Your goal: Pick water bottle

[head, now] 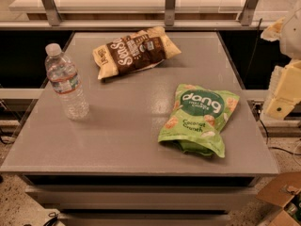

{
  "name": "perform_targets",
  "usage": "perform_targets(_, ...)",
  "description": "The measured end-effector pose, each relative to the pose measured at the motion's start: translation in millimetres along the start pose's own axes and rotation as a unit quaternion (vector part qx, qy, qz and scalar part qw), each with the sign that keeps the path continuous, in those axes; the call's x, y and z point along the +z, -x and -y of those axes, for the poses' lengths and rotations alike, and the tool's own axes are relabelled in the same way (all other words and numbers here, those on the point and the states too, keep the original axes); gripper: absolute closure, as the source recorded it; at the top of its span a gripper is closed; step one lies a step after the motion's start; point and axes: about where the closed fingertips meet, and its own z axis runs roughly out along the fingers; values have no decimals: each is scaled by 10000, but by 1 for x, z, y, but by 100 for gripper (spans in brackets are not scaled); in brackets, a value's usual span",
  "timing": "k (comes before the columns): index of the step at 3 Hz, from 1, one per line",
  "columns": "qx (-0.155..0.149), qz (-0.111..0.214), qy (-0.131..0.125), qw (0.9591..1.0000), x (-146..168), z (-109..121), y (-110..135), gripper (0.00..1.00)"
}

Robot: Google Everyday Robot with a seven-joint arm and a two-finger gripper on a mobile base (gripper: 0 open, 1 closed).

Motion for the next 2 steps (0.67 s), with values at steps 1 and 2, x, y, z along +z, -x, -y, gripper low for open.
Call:
perform_targets(1, 0, 0, -1, 10000, 0, 0, 0, 0)
perform_targets(2, 25, 409, 108, 9991, 6, 2, 10, 0)
